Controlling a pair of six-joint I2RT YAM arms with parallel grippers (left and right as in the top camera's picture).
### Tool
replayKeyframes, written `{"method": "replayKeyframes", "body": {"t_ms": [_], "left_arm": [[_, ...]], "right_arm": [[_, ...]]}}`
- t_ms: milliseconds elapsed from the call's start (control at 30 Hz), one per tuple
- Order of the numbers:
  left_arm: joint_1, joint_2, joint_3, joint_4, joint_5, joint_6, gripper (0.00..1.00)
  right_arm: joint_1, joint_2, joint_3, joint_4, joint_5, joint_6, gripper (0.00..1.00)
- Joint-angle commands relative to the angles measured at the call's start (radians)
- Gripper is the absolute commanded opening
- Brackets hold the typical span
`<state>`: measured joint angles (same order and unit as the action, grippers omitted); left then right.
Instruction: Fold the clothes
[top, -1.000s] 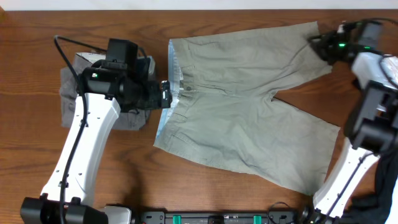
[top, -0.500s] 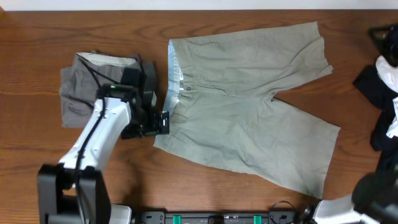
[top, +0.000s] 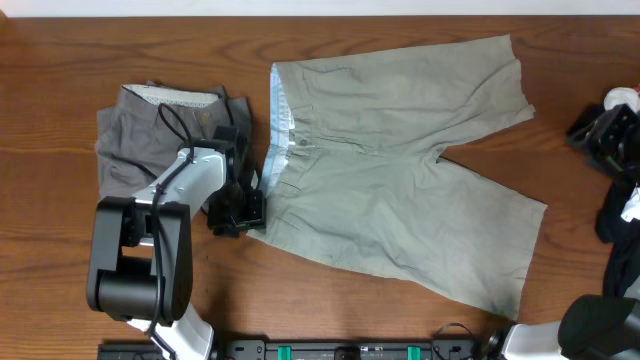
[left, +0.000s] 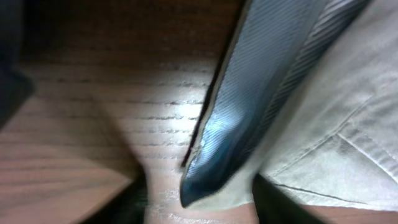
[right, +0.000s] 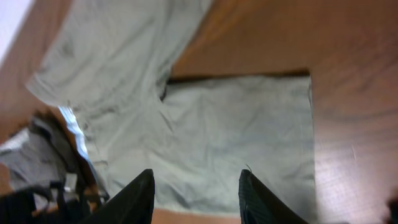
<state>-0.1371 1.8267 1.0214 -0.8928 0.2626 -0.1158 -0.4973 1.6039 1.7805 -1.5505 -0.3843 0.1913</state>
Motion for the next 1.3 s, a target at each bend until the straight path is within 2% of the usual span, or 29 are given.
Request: {"method": "replayKeyframes", "body": {"t_ms": [0,100,167,400,733,900,967,1033,1267], "left_arm": [[0.003,0.048,-0.013,0.013,0.025,0.008,0.33],[0.003,0.047,-0.011,0.013,0.024,0.007,0.11],[0.003,0.047,-0.011,0.014,0.024,0.007,0.06],[0.003,0.047,-0.011,0.013,0.024,0.007,0.06],[0.003,0.047,-0.011,0.024,0.024,0.007,0.06],[0.003,0.047,-0.011,0.032,0.024,0.007,0.06],[0.003,0.047,-0.011,0.036,0.024,0.007,0.06],[0.003,0.047,-0.011,0.041,0.024,0.007,0.06],[0.003,0.047,-0.011,0.043,0.024,0.007,0.06]], "right_arm": [[0.037,-0.003,-0.036,-0.028,0.023,-0.059,0.43],[0.063,-0.003,-0.111,-0.034,0.047,-0.058,0.43],[0.073,-0.003,-0.184,-0.029,0.05,-0.051,0.43],[0.041,-0.005,-0.465,0.006,0.071,-0.005,0.39],[-0.045,-0.063,-0.75,0.182,0.196,0.118,0.44],[-0.063,-0.146,-0.818,0.218,0.258,0.175,0.47],[-0.063,-0.177,-0.842,0.233,0.275,0.223,0.57],[-0.063,-0.205,-0.873,0.256,0.258,0.262,0.63],[-0.085,-0.252,-1.009,0.366,0.244,0.31,0.66]]}}
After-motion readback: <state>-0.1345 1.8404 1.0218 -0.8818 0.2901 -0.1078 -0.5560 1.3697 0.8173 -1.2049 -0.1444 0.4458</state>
